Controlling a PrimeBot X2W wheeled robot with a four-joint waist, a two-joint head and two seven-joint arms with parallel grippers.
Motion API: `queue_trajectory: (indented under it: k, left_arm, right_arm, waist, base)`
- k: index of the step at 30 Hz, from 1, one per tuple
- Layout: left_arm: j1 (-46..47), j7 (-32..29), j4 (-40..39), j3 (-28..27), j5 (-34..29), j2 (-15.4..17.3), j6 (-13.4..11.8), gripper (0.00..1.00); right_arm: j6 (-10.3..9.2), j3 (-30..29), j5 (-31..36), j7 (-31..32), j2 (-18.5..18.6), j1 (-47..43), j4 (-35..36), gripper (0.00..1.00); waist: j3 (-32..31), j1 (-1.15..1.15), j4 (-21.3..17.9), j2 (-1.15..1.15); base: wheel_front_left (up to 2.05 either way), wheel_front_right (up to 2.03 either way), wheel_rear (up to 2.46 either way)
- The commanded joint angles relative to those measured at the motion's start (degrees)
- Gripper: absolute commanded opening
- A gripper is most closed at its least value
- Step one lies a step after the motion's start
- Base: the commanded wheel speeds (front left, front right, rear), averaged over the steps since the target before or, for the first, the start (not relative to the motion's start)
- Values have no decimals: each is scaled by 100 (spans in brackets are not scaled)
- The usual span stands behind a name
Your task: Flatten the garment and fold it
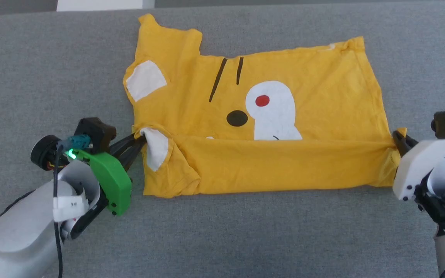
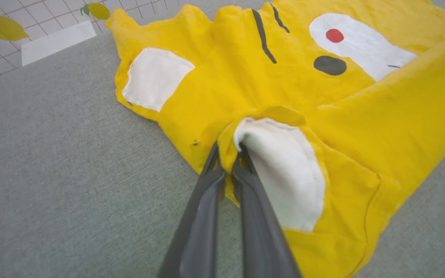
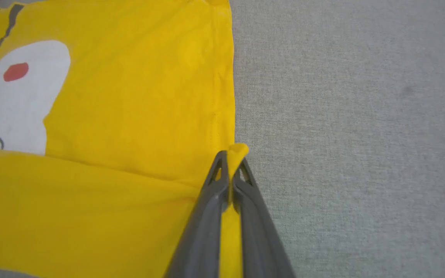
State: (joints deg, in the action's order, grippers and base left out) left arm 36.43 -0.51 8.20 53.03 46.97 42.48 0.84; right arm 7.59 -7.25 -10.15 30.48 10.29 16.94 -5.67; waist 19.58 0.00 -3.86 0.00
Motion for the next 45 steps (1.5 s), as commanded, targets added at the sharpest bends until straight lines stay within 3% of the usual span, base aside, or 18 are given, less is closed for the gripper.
queue_trajectory:
  k: [1,10,11,12,13,14,15,23,28,29,38,45]
  left_arm:
    - [116,-49,118,-29,122,-75,60,0]
    - [134,-821,740,7,1020,-428,375,0]
    - [98,-850,753,-29,1162,-474,389,11]
    - [64,-844,768,-75,1261,-506,372,49]
    - [25,-818,785,-118,1330,-531,320,100]
    - [-8,-780,785,-141,1347,-540,275,100]
    - [-53,-670,777,-187,1347,-549,204,100]
    - [-654,826,562,-714,1163,-674,-664,100]
    - [-1075,1300,273,-768,915,-759,-1183,100]
    - [-1357,1439,30,-844,840,-832,-1364,100]
    - [-2009,1492,-192,-862,743,-1352,-1665,100]
    - [-1925,876,377,-831,1162,-1724,-1904,100]
  right_arm:
    - [-10,13,-26,54,36,173,-100,0]
    - [-10,169,-340,1189,105,566,-701,0]
    - [-10,163,-374,1312,106,562,-690,0]
    - [-10,148,-393,1379,105,550,-668,0]
    - [-10,117,-410,1428,91,524,-632,37]
    - [-10,101,-424,1444,77,489,-592,91]
    - [-10,73,-442,1397,60,439,-521,100]
    - [-10,-167,-376,-296,-172,-113,-38,100]
    - [-10,-91,-324,-1327,-281,-624,109,100]
    - [-10,-65,-330,-1904,-369,-947,215,100]
    - [-10,-189,27,-3343,-664,-1546,534,100]
    - [-10,-15,137,-3688,-730,-1466,411,100]
  waist:
    - [202,0,4,0]
    - [377,0,73,0]
    - [356,0,85,0]
    - [331,0,94,0]
    - [288,0,104,0]
    - [249,0,112,0]
    - [193,0,125,0]
    - [-351,0,238,0]
    - [-681,0,306,0]
    - [-837,0,320,0]
    - [-1024,0,235,0]
    - [-975,0,8,0]
  base:
    - [0,0,0]
    - [0,0,0]
    - [0,0,0]
    - [0,0,0]
    - [0,0,0]
    - [0,0,0]
    - [0,0,0]
    - [0,0,0]
    - [0,0,0]
    - [0,0,0]
    - [0,0,0]
    - [0,0,0]
